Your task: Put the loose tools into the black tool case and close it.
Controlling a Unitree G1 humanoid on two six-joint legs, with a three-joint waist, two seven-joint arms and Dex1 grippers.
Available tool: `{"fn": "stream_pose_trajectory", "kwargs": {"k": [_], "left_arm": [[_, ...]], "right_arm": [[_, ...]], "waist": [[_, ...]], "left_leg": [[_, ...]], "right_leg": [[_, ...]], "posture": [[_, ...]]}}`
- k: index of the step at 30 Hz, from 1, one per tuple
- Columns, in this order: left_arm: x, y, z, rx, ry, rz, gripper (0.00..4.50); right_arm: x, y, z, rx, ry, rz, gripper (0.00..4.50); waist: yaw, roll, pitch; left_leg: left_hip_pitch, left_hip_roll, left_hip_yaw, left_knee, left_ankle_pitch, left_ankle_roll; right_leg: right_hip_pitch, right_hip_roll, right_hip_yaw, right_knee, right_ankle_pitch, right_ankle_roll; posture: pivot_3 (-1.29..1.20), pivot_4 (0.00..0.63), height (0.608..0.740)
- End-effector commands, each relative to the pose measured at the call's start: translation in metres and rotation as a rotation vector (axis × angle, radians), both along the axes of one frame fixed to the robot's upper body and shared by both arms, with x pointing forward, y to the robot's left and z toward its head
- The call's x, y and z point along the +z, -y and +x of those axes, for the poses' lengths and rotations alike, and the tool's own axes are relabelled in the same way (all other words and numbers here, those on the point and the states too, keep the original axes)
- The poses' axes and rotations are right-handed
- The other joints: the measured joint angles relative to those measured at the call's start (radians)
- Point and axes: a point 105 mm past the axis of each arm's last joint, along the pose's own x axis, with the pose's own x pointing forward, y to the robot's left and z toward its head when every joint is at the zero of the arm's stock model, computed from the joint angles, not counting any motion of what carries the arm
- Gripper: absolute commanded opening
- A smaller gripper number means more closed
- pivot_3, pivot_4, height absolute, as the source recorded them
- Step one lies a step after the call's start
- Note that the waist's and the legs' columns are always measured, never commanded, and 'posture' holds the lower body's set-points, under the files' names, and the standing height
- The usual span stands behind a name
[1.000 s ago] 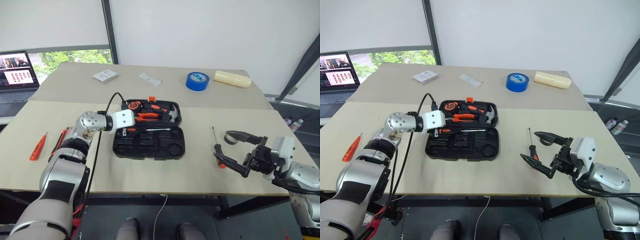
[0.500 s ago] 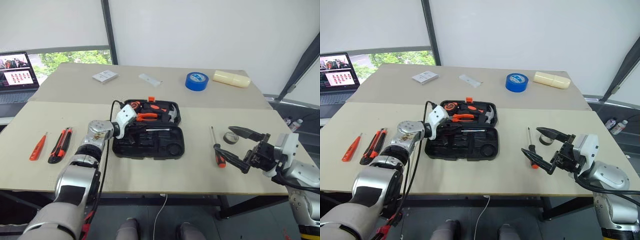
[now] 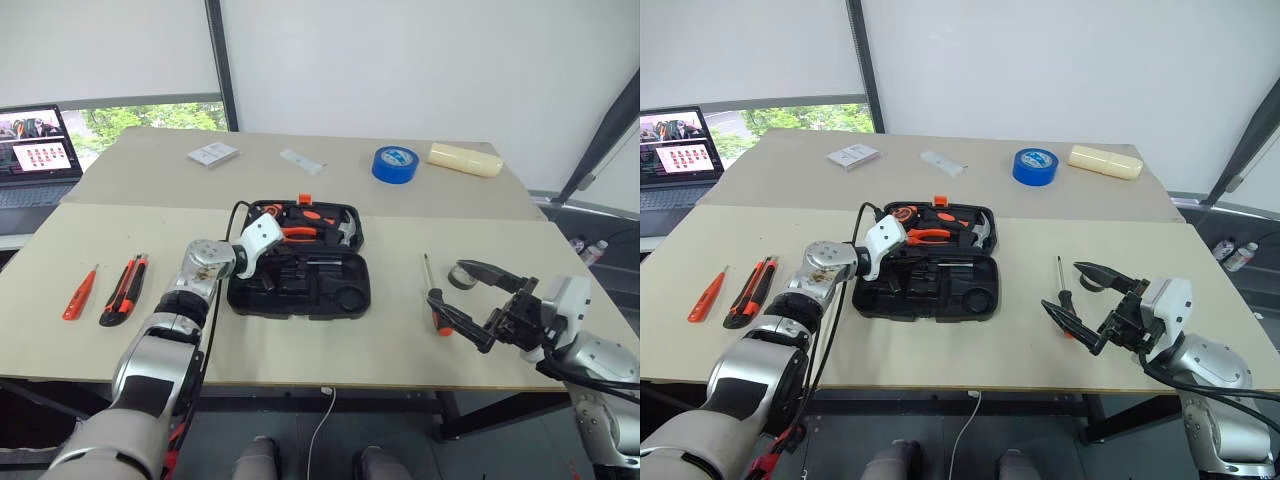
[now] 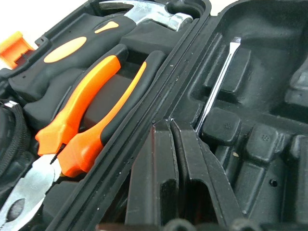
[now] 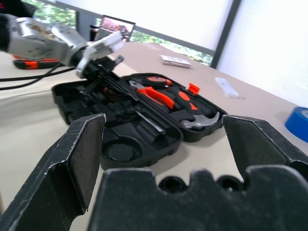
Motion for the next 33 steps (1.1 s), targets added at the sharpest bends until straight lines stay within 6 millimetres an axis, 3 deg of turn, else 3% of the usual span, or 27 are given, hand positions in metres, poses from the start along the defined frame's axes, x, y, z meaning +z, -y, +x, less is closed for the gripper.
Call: {"fn": "stream_pose_trajectory", "kwargs": {"k": [1, 5, 10, 13, 16, 19, 25, 30, 33], "left_arm": [[0.02, -0.01, -0.008, -0.031, 0.07, -0.199, 0.64], [0.05, -0.03, -0.028, -0.125, 0.13, -0.381, 1.87], [0.032, -0.054, -0.078, -0.225, 0.004, -0.344, 3.53], [0.031, -0.062, -0.114, -0.263, -0.019, -0.312, 4.38], [0.025, -0.079, -0.138, -0.213, -0.053, -0.291, 4.38], [0.011, -0.072, -0.17, -0.237, -0.065, -0.285, 4.38], [0.016, -0.054, -0.19, -0.299, -0.056, -0.328, 4.38], [0.019, -0.043, -0.185, -0.293, -0.022, -0.363, 4.38], [0.015, -0.038, -0.185, -0.289, -0.054, -0.395, 4.38]], "right_arm": [[0.009, 0.004, 0.0, -0.063, 0.042, 0.002, 4.5], [0.014, 0.017, -0.007, -0.139, 0.027, 0.062, 4.5], [-0.006, 0.036, -0.028, -0.267, -0.046, 0.026, 4.5], [-0.034, 0.06, -0.04, -0.468, -0.179, -0.045, 4.5], [-0.06, 0.07, -0.059, -0.55, -0.318, -0.059, 4.5], [-0.075, 0.076, -0.068, -0.628, -0.448, -0.029, 4.5], [-0.06, 0.051, -0.038, -0.612, -0.532, -0.007, 4.5], [-0.047, 0.028, -0.009, -0.538, -0.616, -0.05, 4.5], [-0.047, 0.026, 0.014, -0.543, -0.657, -0.112, 4.5]], "waist": [[-0.003, 0.0, 0.0], [-0.004, 0.0, 0.0], [-0.01, 0.002, -0.001], [-0.008, 0.003, 0.0], [-0.002, 0.003, 0.0], [-0.006, 0.008, -0.002], [-0.016, 0.01, -0.002], [-0.016, 0.01, -0.002], [-0.013, 0.009, -0.003]], "left_leg": [[0.0, 0.0, 0.0, 0.0, 0.0, 0.0], [-0.001, 0.0, 0.0, -0.001, 0.0, 0.0], [0.0, 0.001, 0.0, -0.004, 0.0, 0.0], [0.003, 0.001, 0.001, -0.005, 0.0, 0.0], [0.003, 0.002, 0.002, -0.005, -0.001, -0.002], [0.008, 0.003, 0.002, -0.006, -0.005, -0.008], [0.014, 0.003, 0.006, -0.007, -0.006, -0.011], [0.015, 0.002, 0.007, -0.007, -0.006, -0.011], [0.014, 0.002, 0.006, -0.007, -0.006, -0.01]], "right_leg": [[0.0, 0.0, 0.0, 0.0, 0.0, 0.0], [-0.002, 0.0, 0.0, 0.001, -0.001, -0.001], [-0.001, 0.0, 0.0, 0.001, -0.002, -0.002], [-0.001, 0.0, 0.0, 0.001, -0.003, -0.003], [-0.001, -0.002, -0.001, 0.002, -0.008, -0.011], [0.0, -0.003, -0.001, 0.001, -0.011, -0.008], [-0.001, -0.006, 0.0, -0.001, -0.011, -0.007], [-0.001, -0.006, 0.0, 0.0, -0.011, -0.008], [0.0, -0.005, 0.001, -0.001, -0.011, -0.007]], "posture": [[0.0, 0.15, 0.74], [0.0, 0.15, 0.74], [0.0, 0.15, 0.74], [0.0, 0.15, 0.74], [0.0, 0.15, 0.74], [0.0, 0.15, 0.74], [0.0, 0.15, 0.74], [0.0, 0.15, 0.74], [0.0, 0.15, 0.74]]}}
